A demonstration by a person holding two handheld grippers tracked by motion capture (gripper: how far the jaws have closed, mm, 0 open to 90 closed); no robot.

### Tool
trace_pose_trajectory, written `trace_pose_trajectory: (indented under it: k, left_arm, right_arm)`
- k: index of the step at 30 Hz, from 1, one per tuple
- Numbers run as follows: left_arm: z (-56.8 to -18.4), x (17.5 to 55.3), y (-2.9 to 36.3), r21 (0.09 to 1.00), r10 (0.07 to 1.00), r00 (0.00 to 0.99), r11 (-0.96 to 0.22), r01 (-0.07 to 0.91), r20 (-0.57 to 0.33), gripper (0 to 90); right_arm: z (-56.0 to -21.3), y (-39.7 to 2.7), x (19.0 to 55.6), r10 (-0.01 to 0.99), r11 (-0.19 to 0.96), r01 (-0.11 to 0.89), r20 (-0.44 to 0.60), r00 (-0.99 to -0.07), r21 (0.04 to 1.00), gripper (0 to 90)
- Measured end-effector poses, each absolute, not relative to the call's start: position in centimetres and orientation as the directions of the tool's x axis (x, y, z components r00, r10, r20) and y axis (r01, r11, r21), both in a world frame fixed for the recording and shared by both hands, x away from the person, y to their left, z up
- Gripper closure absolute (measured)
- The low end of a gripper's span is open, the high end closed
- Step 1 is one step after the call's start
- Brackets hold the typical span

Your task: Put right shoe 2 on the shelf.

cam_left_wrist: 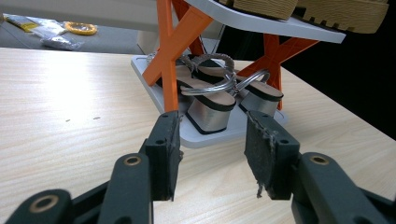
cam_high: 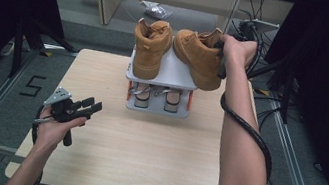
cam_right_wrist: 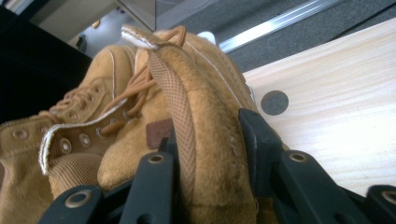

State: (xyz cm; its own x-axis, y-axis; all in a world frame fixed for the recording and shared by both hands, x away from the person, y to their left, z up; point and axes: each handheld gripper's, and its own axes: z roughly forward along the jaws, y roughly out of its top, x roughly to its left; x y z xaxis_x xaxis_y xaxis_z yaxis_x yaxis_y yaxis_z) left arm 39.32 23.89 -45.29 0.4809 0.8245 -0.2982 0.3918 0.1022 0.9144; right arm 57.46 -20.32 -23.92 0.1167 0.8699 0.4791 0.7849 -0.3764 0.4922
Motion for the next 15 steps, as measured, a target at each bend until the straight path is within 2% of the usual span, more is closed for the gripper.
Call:
trace_pose_trajectory:
  k: [5,7,11,15]
  left_arm:
    - [-45.34,39.32,23.78,0.914,0.822,0.483,0.103,0.394,-0.301,54.6]
    - [-45.34,39.33,23.80,0.914,0.822,0.483,0.102,0.393,-0.300,54.5]
    - [-45.39,39.33,23.82,0.914,0.822,0.483,0.104,0.393,-0.302,54.3]
    - [-45.34,39.29,23.85,0.914,0.822,0.484,0.103,0.392,-0.300,54.2]
  right_arm:
    - [-23.87,-20.19,57.34,0.873,-0.364,0.786,0.478,0.100,0.499,64.5]
    - [-23.86,-20.19,57.30,0.868,-0.356,0.782,0.491,0.074,0.512,59.3]
    - [-23.65,-20.00,57.27,0.891,-0.317,0.787,0.450,0.057,0.529,50.5]
    - [-23.60,-19.75,57.13,0.899,-0.291,0.784,0.436,0.028,0.548,46.0]
